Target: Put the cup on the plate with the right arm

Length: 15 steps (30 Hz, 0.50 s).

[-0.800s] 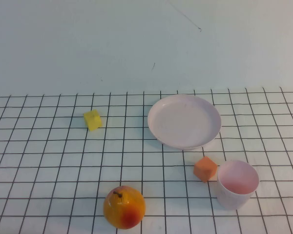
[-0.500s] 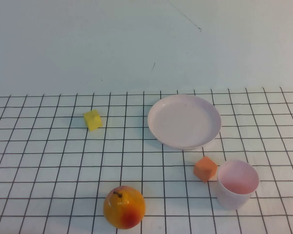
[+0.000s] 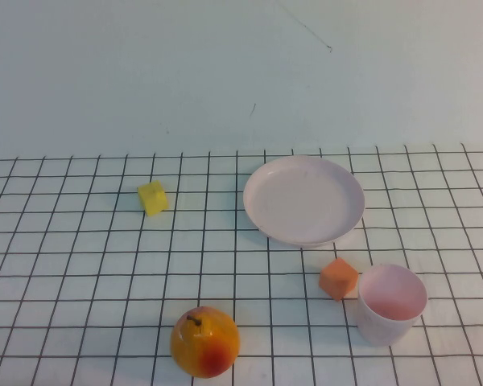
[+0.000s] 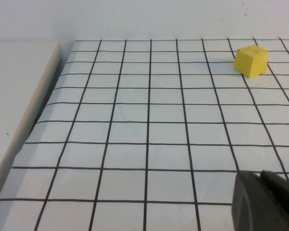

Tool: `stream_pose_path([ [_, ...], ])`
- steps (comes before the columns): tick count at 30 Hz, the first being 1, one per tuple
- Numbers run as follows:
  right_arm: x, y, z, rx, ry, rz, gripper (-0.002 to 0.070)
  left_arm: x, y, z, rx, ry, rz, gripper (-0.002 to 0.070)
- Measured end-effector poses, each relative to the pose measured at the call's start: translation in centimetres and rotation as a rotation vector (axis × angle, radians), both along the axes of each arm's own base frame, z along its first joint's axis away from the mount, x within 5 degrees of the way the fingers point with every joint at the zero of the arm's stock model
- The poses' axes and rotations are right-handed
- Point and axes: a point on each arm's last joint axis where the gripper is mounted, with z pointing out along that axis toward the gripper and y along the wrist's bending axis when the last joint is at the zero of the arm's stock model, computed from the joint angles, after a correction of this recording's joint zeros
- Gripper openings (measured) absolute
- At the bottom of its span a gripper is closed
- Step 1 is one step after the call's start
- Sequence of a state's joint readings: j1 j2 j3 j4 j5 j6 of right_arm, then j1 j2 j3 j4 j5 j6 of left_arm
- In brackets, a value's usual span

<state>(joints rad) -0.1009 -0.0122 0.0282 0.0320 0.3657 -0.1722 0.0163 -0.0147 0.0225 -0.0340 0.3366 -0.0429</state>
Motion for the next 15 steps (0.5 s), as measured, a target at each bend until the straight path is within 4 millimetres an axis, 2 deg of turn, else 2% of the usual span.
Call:
stream_pose_path([
  [15,0.12,-0.03,0.35,-0.004,-0.040,-0.002,-0.0002,0.00,0.00,0.00,0.000,0.000,0.000,-0.0003],
])
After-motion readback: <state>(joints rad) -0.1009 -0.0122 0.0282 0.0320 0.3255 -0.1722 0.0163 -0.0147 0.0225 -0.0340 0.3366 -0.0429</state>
